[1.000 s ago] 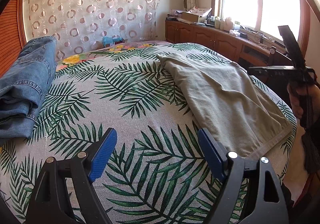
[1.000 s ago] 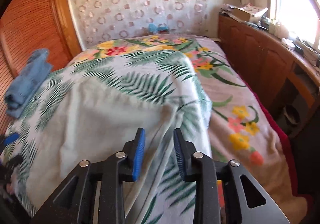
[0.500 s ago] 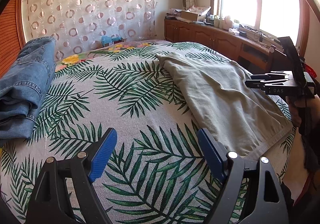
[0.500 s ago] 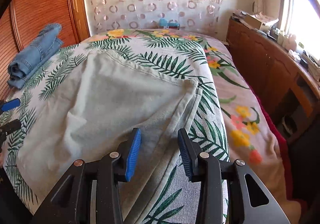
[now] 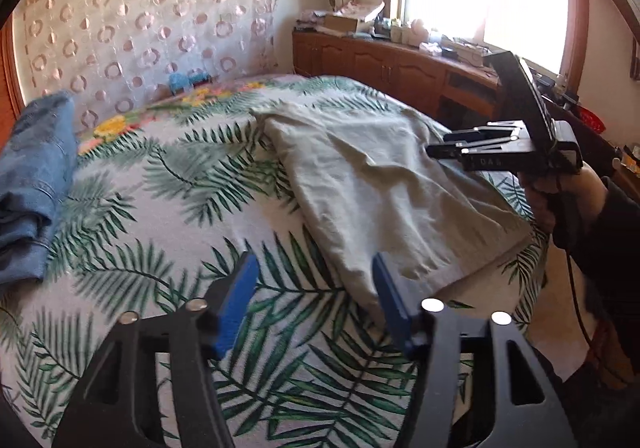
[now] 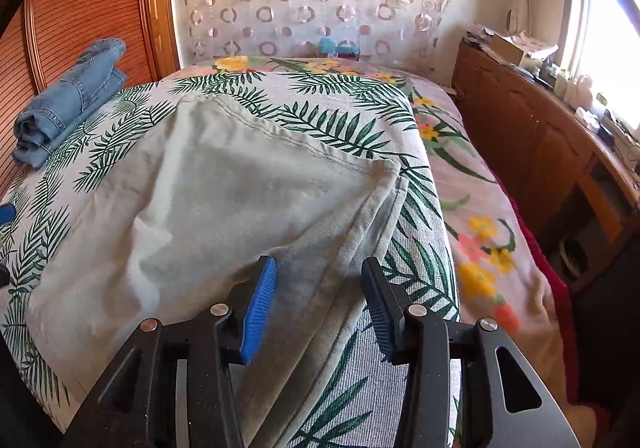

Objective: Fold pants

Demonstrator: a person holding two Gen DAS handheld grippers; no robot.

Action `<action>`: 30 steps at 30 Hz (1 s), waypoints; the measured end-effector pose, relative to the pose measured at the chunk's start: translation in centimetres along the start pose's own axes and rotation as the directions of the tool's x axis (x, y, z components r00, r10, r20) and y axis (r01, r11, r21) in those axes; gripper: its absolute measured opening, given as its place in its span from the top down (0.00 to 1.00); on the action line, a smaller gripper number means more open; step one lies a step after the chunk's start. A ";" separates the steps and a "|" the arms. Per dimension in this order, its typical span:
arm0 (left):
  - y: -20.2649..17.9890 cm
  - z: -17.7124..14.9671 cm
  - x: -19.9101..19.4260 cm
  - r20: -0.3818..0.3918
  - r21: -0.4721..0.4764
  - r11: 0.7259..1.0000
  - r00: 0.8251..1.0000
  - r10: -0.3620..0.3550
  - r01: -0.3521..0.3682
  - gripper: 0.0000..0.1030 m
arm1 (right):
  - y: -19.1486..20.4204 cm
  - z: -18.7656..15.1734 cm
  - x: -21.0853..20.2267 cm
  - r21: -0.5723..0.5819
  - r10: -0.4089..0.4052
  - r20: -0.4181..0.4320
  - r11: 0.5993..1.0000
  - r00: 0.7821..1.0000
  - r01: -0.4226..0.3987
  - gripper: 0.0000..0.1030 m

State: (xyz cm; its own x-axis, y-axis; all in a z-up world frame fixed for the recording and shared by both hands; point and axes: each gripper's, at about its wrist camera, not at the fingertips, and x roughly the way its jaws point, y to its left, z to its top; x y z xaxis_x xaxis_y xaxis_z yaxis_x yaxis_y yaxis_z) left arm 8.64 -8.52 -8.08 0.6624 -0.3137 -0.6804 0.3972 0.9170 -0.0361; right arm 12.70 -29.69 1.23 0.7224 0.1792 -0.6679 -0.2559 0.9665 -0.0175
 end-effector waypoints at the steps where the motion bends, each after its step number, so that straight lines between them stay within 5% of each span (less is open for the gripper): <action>1: 0.0 -0.1 0.3 -0.018 -0.009 1.000 1.000 -0.017 0.017 0.51 | 0.0 0.0 0.0 0.003 0.001 -0.001 1.000 1.000 -0.001 0.55; 7: -0.9 -0.8 0.8 -0.056 -0.018 0.996 0.994 -0.090 0.089 0.64 | 0.1 0.1 0.0 0.001 -0.002 0.000 1.000 1.000 0.002 0.55; 18: -2.1 -1.1 1.7 -0.103 -0.009 0.986 0.980 -0.168 0.168 0.66 | -0.1 0.1 0.1 0.005 -0.001 0.000 1.000 1.000 0.001 0.55; 20: -2.2 -1.2 1.4 -0.102 -0.013 0.982 0.977 -0.188 0.188 0.89 | -0.1 0.1 0.1 0.005 -0.001 0.000 1.000 1.000 0.001 0.55; 22: -2.2 -1.0 0.8 -0.086 -0.006 0.985 0.981 -0.173 0.173 0.92 | -0.1 0.1 0.1 0.006 0.000 0.000 1.000 1.000 0.000 0.55; 30: -2.2 -1.2 0.7 -0.098 -0.001 0.985 0.981 -0.170 0.170 0.93 | -0.3 0.0 0.1 0.012 -0.001 0.001 1.000 1.000 0.001 0.55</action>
State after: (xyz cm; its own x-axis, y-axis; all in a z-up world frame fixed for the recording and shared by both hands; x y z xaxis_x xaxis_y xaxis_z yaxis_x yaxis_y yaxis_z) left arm 7.52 -10.47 -9.37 0.5201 -0.4390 -0.7326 0.5035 0.8505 -0.1521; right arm 12.80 -29.92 1.17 0.7233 0.1788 -0.6670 -0.2481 0.9687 -0.0093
